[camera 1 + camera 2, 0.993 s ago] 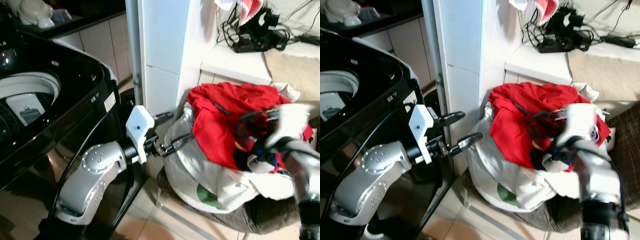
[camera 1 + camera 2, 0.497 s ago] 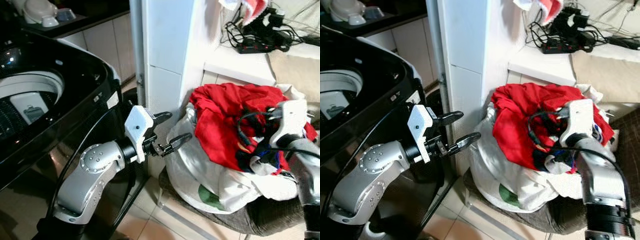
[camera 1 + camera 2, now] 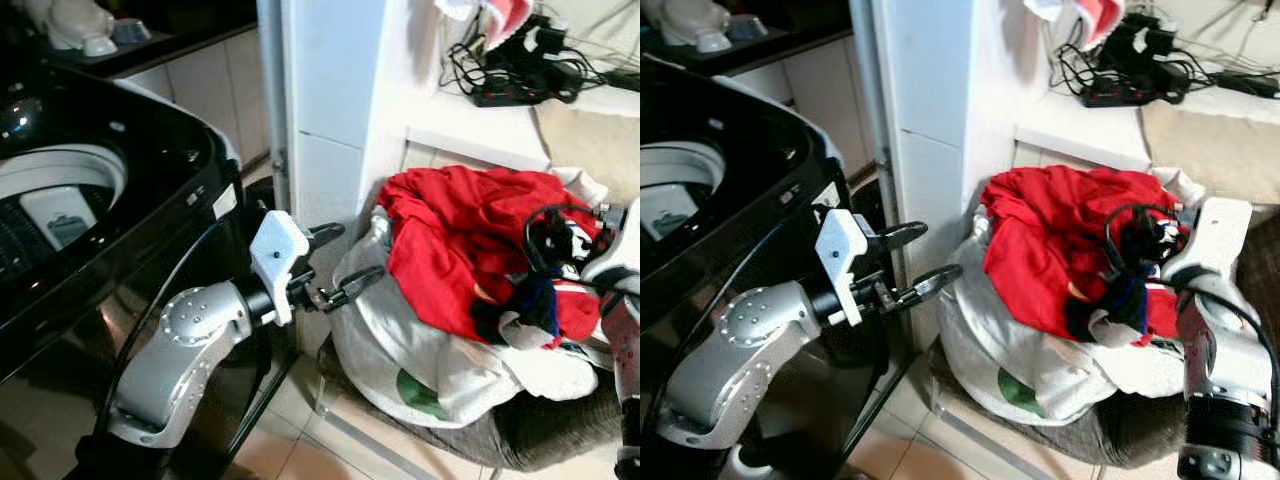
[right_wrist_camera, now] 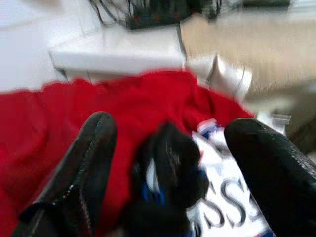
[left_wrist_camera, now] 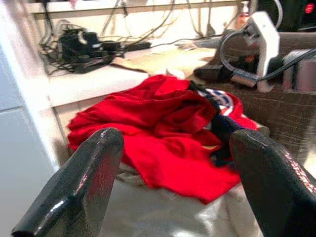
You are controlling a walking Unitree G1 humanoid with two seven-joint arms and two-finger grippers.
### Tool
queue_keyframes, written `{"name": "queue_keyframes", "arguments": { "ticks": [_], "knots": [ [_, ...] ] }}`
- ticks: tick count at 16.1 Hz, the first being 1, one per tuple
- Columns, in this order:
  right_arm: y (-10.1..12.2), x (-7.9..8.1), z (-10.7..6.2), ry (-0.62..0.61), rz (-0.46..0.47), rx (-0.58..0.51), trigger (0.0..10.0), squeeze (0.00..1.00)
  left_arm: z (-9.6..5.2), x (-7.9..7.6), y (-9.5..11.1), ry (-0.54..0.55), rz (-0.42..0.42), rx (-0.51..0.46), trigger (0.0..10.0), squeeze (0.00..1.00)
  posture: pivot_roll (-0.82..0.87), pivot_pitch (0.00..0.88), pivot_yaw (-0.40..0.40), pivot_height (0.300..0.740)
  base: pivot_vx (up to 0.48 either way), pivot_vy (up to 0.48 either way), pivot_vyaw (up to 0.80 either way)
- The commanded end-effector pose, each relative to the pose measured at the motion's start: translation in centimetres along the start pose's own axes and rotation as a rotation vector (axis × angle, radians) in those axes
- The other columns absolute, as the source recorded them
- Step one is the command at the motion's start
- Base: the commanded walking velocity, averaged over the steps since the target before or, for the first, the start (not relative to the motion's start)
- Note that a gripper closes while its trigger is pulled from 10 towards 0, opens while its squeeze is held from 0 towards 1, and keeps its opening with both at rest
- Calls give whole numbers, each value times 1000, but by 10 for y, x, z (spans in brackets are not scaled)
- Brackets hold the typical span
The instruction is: Clothes washing
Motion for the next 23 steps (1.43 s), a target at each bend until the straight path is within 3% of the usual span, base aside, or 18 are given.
{"name": "queue_keyframes", "arguments": {
  "ticks": [1, 4, 5, 7, 9, 16, 23],
  "knots": [
    [-1, 0, 4, 23, 42, 4, 10000, 1000, 2, -4, 3, -26, 12, -7, 10000, 0, -30, 0, 31, 740, 0, 0, 0],
    [-21, 0, 11, 27, 68, 64, 10000, 1000, 2, -4, 3, -32, 13, -6, 10000, 0, -22, 0, 30, 740, 0, 0, 0],
    [-39, 0, 13, 22, 80, 144, 10000, 0, 1, -4, 3, -28, 15, -1, 10000, 0, -16, 0, 26, 740, 0, 0, 0],
    [-49, 3, 13, 40, 86, 182, 10000, 0, 0, -4, 3, -26, 19, 4, 10000, 0, -13, 0, 25, 740, 0, 0, 0],
    [-52, 7, 13, 68, 103, 184, 0, 0, -1, -4, 3, -27, 20, 6, 10000, 0, -14, 0, 26, 740, 0, 0, 0],
    [-49, 7, 14, 82, 95, 159, 0, 0, 0, -3, 3, -34, 26, 6, 10000, 0, -19, 0, 33, 740, 0, 0, 0],
    [-50, 8, 5, 57, -18, 130, 0, 0, -1, -4, 2, -30, 26, 9, 10000, 0, -14, 0, 24, 740, 0, 0, 0]
  ]
}}
Point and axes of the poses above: a point about 5 cm out from each wrist's last joint towards the gripper, its own z axis pointing out of the wrist towards the gripper, its own y axis along the axis of the wrist's last joint, x = y × z, the point moved 4 cm from there along z, pointing out of the wrist towards the gripper, and after that the axes turned 5 degrees about -z, right-handed, at the moved point
